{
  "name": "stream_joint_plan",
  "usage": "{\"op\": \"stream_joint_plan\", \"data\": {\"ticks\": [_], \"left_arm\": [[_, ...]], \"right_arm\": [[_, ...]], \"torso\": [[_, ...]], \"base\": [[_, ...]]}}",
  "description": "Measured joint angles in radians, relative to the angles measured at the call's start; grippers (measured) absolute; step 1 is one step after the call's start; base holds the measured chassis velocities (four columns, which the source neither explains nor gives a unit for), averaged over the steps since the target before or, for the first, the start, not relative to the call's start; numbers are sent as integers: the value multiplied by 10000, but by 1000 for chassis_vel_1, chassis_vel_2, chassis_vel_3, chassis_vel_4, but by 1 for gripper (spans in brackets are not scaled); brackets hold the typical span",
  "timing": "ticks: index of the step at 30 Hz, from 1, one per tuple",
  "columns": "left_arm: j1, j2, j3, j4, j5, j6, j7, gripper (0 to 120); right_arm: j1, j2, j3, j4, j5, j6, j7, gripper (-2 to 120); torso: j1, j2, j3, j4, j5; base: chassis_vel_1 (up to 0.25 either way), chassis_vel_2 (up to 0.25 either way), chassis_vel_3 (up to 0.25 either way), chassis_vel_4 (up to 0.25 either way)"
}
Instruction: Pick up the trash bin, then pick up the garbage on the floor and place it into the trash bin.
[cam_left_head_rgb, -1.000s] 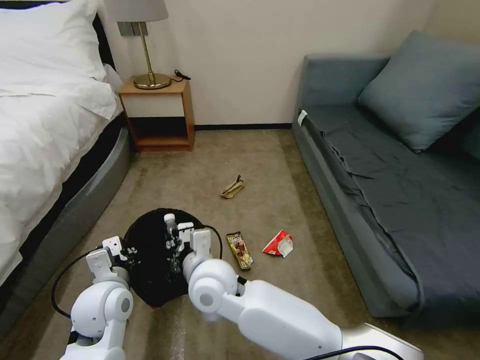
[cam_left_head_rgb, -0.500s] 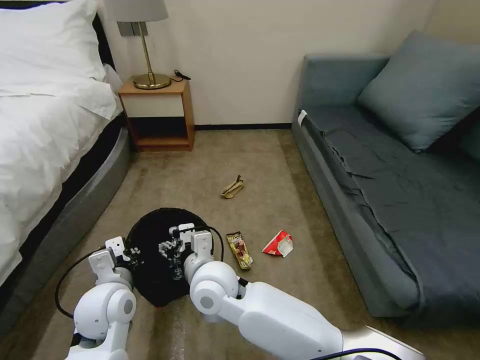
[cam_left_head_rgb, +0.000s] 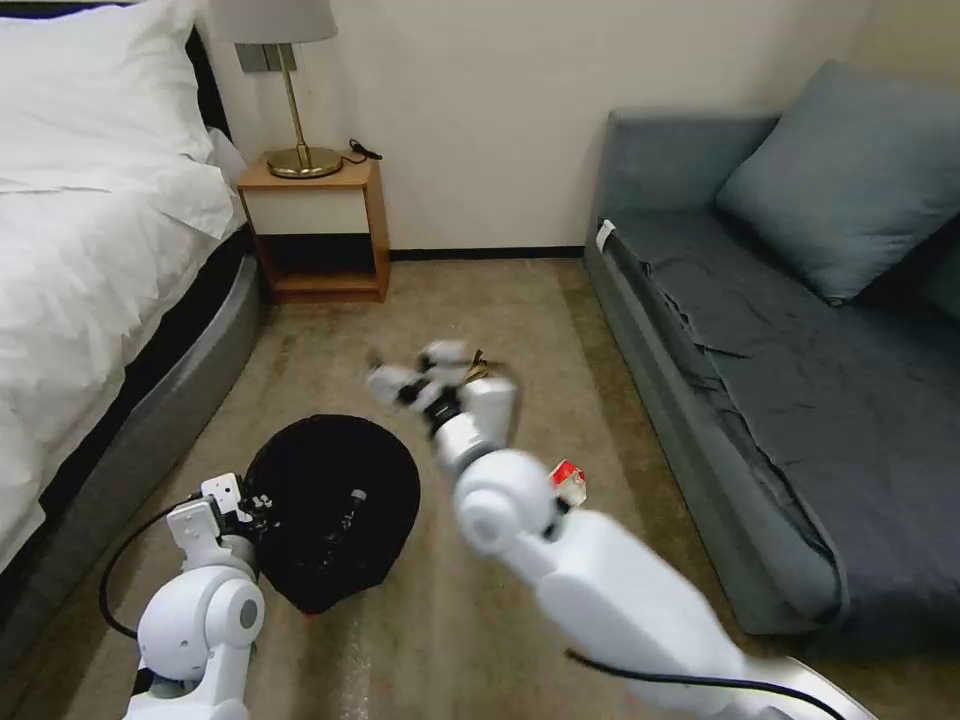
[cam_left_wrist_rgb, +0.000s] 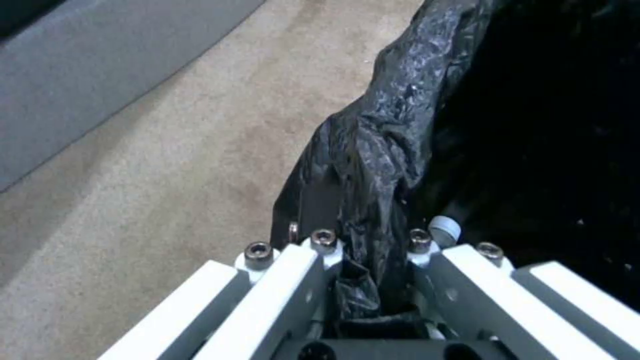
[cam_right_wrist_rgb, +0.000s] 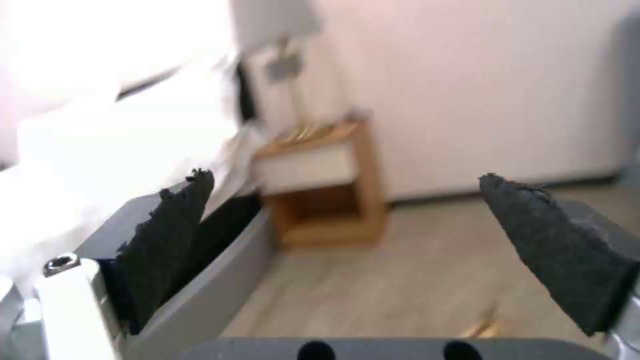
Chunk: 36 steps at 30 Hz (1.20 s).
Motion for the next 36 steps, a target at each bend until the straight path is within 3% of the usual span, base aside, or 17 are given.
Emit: {"op": "stream_joint_plan", "data": {"ticks": [8,11,16,36], "left_arm": [[-29,75,-107,40,-9,0,91,3],[-62,99,-200,50,-7,0,102,3],[-30,140,-363,-9,-25,0,116,3],[98,51,-545,-248,-67,0,117,3]], "right_arm": [[-3306,-529,2922,1875,-2768,1086,-932,100],[-5140,-354,3784,2708,-3860,1372,-994,100],[-6815,137,4142,3355,-4740,1813,-997,100],[-7165,418,3850,3102,-5204,2200,-1050,100]], "torso": [[0,-1,-1,-2,1],[0,-1,-1,-4,-1],[-1,-1,-1,-2,-3],[-1,-1,-1,-1,-4]], "base": [[0,0,0,0],[0,0,0,0],[0,0,0,0],[-32,29,29,-32]]}}
